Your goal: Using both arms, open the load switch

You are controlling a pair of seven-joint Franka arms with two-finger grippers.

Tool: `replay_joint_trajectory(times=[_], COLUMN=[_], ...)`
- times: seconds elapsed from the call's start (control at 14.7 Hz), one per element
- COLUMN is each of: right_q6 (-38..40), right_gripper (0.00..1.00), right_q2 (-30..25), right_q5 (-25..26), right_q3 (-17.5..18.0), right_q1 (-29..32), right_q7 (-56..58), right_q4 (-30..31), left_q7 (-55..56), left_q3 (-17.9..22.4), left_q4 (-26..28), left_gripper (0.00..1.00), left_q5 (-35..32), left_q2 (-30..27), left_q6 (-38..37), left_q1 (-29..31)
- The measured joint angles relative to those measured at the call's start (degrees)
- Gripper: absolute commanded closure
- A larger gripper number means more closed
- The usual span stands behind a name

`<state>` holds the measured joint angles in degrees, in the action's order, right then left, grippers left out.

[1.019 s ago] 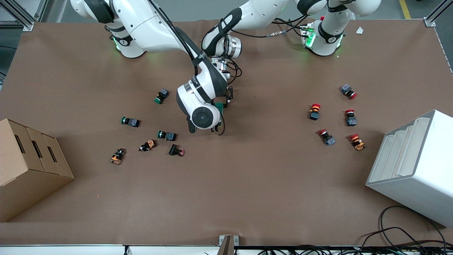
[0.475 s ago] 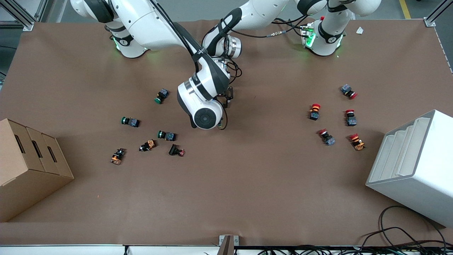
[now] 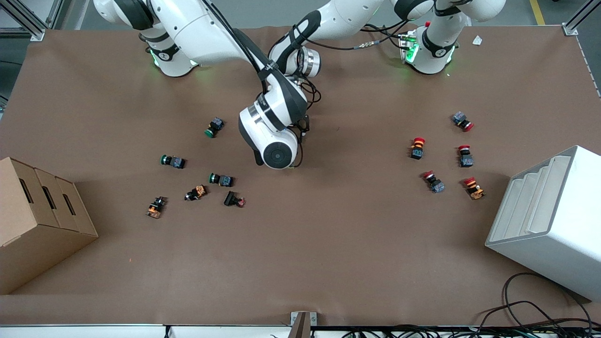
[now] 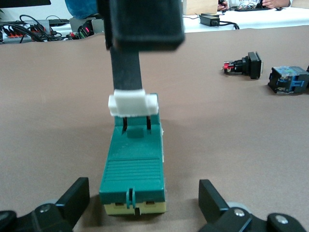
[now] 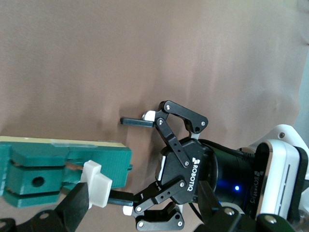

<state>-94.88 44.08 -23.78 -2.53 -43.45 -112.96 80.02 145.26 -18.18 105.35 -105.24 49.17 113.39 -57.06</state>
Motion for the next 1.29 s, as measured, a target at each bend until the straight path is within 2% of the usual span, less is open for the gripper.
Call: replay_joint_trajectory(times=[0.48, 0.75, 0.95, 1.15, 1.29], right_q6=[-4.8, -5.0, -1.7, 5.3, 7.4], right_gripper=[0.0, 0.0, 0.0, 0.0, 0.0], right_q2=[0.2, 0.1, -0.6, -1.8, -3.3], right_q5=[0.4, 0.5, 0.5, 0.6, 3.3], right_q3=[0.0, -0.4, -1.1, -2.2, -2.4], right_q1=[-1.6, -1.7, -0.6, 2.7, 6.6], right_q7=[0.2, 3.5, 10.6, 20.0, 30.3], right_q4=[3.6, 3.8, 2.5, -1.3, -3.5], left_q7=[0.0, 0.0, 0.0, 0.0, -0.1], left_q3=[0.0, 0.0, 0.1, 0.1, 0.1], left_q4=[0.0, 0.0, 0.0, 0.0, -0.3], left_gripper=[0.0, 0.0, 0.0, 0.0, 0.0], left_q5=[-0.2, -0.2, -0.2, -0.1, 0.8], left_q2=[0.1, 0.1, 0.1, 0.1, 0.1], left_q6=[0.0, 0.0, 0.0, 0.0, 0.0], left_q1=[0.0, 0.0, 0.0, 0.3, 0.4])
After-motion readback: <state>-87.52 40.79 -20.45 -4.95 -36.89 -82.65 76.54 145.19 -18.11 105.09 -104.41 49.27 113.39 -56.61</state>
